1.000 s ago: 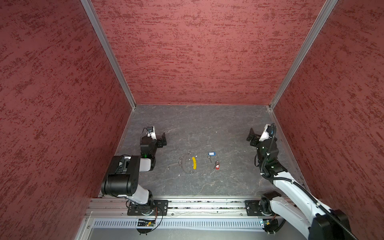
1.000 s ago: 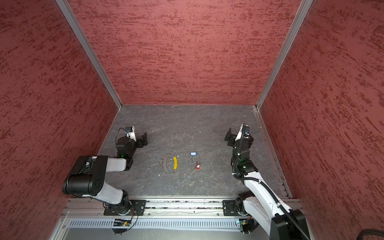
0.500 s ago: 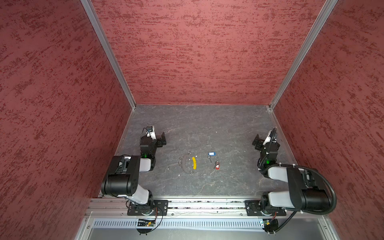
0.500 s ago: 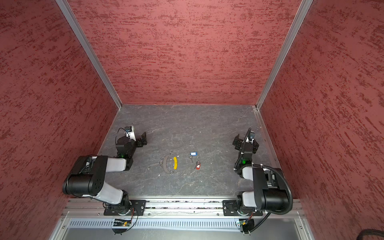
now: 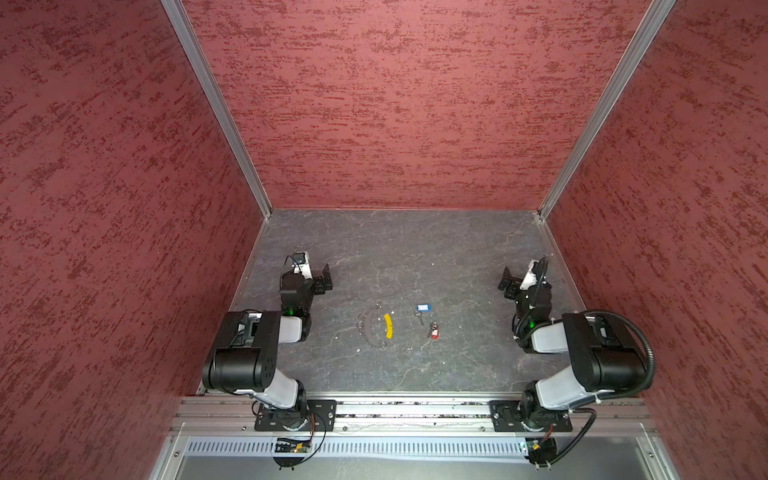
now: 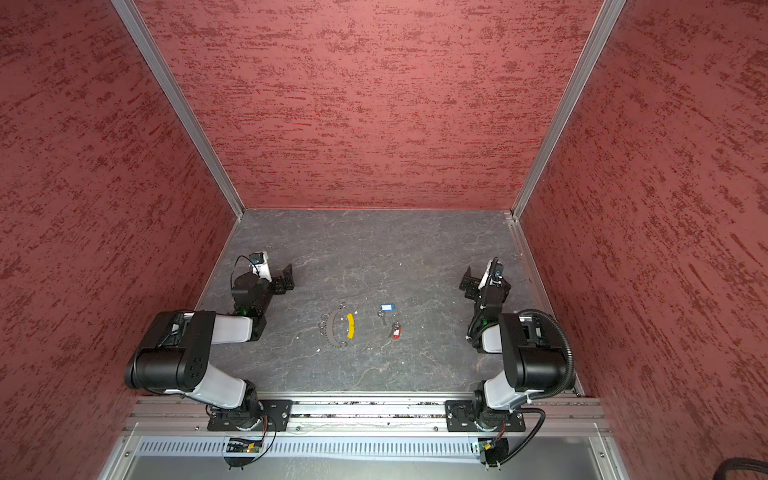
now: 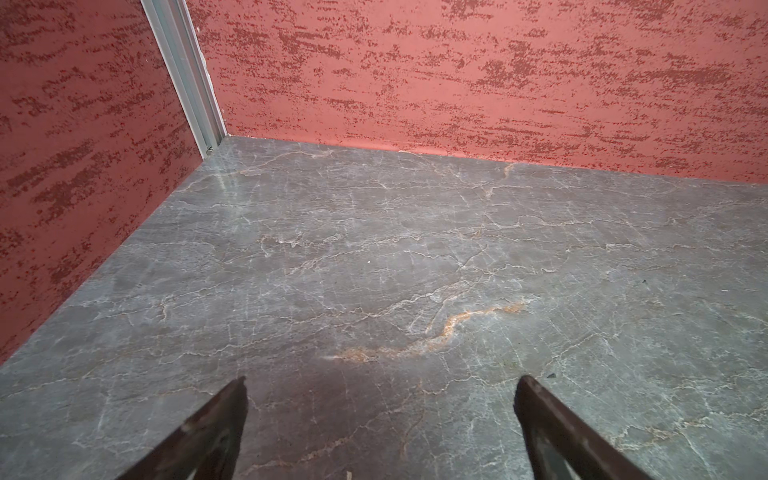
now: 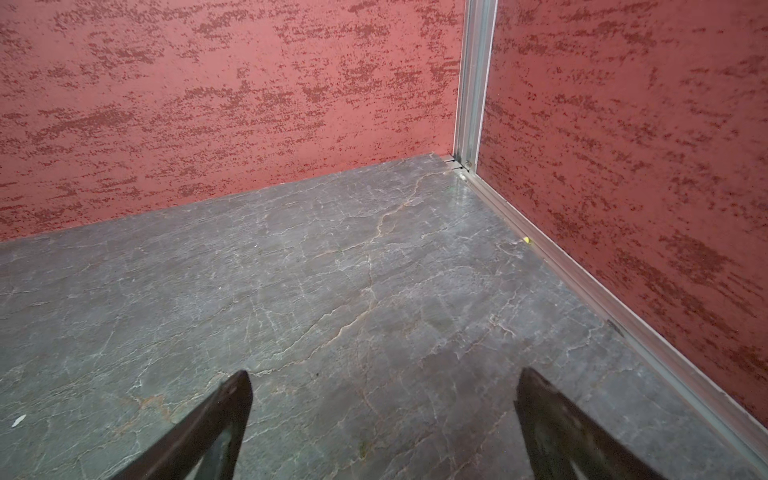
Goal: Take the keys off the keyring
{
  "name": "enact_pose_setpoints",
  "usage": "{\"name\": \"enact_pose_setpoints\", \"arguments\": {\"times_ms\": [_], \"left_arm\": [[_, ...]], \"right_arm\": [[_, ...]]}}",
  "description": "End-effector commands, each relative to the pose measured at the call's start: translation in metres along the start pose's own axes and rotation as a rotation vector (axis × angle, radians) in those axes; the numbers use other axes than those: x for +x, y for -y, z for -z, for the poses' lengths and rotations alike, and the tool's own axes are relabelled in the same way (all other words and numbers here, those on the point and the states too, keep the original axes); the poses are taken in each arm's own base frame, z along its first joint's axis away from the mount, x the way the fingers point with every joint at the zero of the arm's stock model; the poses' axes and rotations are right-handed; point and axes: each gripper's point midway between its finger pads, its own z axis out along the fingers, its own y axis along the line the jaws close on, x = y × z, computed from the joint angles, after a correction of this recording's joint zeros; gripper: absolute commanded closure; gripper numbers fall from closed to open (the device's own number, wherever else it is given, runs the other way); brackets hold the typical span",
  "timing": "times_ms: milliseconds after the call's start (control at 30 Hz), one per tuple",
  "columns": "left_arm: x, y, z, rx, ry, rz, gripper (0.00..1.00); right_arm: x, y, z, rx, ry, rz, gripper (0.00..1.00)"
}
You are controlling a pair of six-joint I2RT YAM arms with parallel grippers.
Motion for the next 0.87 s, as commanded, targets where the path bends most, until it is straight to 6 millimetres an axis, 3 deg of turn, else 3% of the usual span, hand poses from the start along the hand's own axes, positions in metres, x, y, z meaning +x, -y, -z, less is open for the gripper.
{"name": "enact_pose_setpoints", "arguments": {"times_ms": [0,833], "left_arm": [[-0.007,0.002,-0.001,0.014,0.021,-0.005,0.01],[-0.0067,0.0017,-0.0009,0.013,0.02,-0.004,0.01]], "right_arm": [[-0.0184,-0.0053,-0.0013,-0.027,0.067,0.011,0.01],[-0.0175,-0.0051,-0.0024,-0.024,0.06,0.014,0.01]]}}
